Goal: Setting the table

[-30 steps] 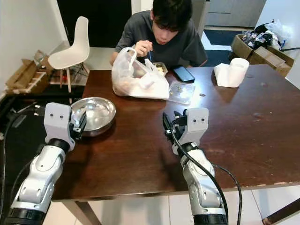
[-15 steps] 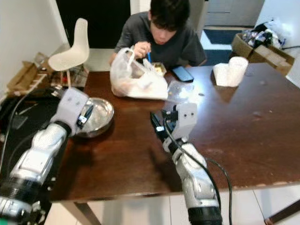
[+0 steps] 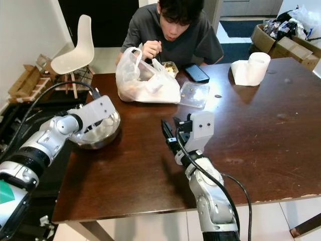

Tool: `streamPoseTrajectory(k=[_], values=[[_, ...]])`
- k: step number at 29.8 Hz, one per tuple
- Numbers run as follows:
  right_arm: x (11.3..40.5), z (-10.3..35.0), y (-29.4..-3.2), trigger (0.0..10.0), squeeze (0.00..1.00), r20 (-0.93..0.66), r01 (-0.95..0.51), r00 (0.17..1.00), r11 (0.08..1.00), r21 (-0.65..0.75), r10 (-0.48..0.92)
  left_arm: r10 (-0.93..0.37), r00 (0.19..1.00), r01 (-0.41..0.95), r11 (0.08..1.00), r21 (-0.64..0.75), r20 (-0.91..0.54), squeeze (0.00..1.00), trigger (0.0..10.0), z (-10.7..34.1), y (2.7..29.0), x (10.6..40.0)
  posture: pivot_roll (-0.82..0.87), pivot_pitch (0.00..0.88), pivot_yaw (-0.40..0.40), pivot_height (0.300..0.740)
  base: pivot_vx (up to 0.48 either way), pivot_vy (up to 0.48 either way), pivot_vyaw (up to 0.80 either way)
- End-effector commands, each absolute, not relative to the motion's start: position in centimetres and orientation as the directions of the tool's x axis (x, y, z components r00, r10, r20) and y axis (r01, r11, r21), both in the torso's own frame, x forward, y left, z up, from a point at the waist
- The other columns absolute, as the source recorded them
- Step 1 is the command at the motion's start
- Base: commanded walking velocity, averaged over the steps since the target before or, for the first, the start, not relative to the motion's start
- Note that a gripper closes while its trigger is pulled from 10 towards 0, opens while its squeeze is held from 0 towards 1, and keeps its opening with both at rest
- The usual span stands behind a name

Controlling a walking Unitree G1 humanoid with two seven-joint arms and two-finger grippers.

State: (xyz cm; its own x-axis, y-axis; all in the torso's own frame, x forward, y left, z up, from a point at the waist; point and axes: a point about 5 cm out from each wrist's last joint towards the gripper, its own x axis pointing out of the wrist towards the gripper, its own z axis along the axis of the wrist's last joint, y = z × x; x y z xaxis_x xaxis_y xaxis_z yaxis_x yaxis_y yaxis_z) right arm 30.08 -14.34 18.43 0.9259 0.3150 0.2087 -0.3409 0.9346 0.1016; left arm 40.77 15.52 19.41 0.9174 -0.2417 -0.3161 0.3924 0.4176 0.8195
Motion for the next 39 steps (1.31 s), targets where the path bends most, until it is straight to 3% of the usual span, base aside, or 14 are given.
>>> streamPoseTrajectory(k=[1, 8, 16, 21, 35, 39], values=[[29.7, 18.3, -14.5, 10.0, 0.00, 0.198, -0.330, 0.931, 0.938, 0.107, 0.306, -0.220, 0.901, 0.433, 0.375, 0.820, -0.375, 0.00, 10.0, 18.8, 16.7, 40.7, -0.10, 0.028, 0.185, 0.740, 0.000, 0.000, 0.00], [29.8, 18.1, -14.9, 10.0, 0.00, 0.181, -0.317, 0.938, 0.943, 0.105, 0.295, -0.381, 0.802, 0.592, 0.402, 0.698, -0.460, 0.00, 10.0, 17.8, 15.2, 40.1, -0.10, 0.016, 0.169, 0.740, 0.000, 0.000, 0.00], [30.0, 18.7, -15.3, 10.0, 0.00, 0.192, -0.306, 0.940, 0.945, 0.114, 0.281, -0.551, 0.717, 0.680, 0.415, 0.605, -0.427, 0.00, 10.0, 17.4, 12.8, 39.2, -0.10, 0.000, 0.156, 0.740, 0.000, 0.000, 0.00], [30.1, 19.0, -15.9, 10.0, 0.00, 0.200, -0.291, 0.943, 0.949, 0.119, 0.264, -0.693, 0.600, 0.765, 0.351, 0.540, -0.400, 0.00, 10.0, 16.5, 9.8, 37.2, -0.11, 0.000, 0.155, 0.740, 0.000, 0.000, 0.00], [30.0, 19.4, -16.9, 10.0, 0.00, 0.196, -0.288, 0.945, 0.950, 0.120, 0.262, -0.848, 0.427, 0.863, 0.279, 0.422, -0.313, 0.00, 10.0, 16.3, 4.8, 32.4, -0.10, 0.000, 0.155, 0.740, 0.000, 0.000, 0.00], [29.6, 19.2, -16.9, 10.0, 0.00, 0.167, -0.344, 0.930, 0.935, 0.085, 0.327, -0.883, 0.378, 0.900, 0.280, 0.333, -0.279, 0.00, 10.0, 16.1, 3.6, 30.8, -0.10, 0.000, 0.150, 0.740, 0.000, 0.000, 0.00]])
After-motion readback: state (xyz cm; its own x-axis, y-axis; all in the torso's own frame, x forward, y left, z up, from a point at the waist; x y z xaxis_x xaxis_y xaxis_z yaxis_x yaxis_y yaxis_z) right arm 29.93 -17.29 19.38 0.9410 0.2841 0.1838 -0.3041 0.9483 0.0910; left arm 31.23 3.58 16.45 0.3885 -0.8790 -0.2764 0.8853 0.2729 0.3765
